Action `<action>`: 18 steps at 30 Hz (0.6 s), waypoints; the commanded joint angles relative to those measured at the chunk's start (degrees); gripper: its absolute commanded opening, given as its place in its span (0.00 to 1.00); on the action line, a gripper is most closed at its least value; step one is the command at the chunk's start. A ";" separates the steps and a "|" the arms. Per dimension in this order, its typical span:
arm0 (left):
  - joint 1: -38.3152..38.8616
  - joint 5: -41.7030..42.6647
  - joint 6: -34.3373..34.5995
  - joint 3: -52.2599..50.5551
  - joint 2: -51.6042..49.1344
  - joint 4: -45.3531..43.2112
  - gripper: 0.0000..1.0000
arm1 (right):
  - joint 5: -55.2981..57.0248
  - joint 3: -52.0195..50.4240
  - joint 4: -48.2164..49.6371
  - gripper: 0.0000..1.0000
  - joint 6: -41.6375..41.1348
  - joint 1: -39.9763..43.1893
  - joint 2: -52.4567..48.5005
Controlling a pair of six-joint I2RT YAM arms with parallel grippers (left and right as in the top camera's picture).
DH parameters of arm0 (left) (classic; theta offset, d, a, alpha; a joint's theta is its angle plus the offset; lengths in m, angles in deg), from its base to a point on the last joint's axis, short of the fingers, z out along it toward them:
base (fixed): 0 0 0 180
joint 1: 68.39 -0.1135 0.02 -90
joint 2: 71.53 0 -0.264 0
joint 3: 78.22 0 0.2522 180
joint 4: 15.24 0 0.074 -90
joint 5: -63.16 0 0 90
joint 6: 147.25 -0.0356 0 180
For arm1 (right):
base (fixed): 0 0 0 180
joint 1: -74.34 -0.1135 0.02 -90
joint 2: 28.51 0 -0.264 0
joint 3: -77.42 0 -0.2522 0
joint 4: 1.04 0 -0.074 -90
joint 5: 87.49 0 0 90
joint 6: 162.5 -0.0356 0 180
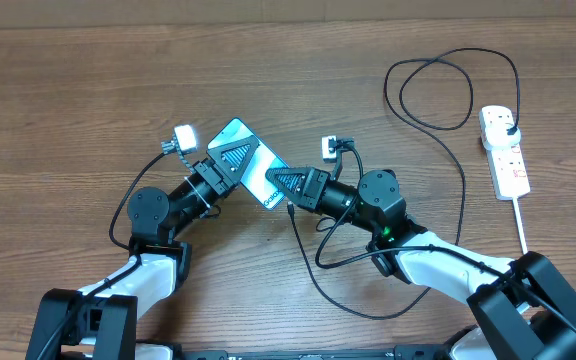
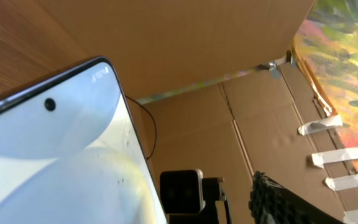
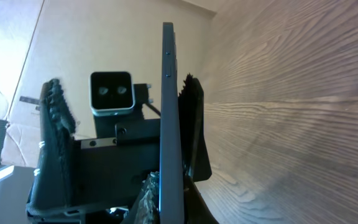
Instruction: Plug charger to phone and switch on socket
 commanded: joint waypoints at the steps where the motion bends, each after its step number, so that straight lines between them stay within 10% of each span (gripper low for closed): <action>1: 0.07 0.15 0.48 0.55 0.00 -1.70 0.68 | 0.96 0.20 -0.63 0.04 -0.66 -1.86 0.28; 9: 0.07 -1.38 1.77 0.55 0.00 -1.73 0.39 | 9.11 0.17 -2.67 0.03 -6.03 -4.09 0.28; 18: 0.04 -1.53 1.73 0.55 0.00 -1.66 0.32 | 12.35 0.17 -4.24 0.04 -6.54 -4.04 0.28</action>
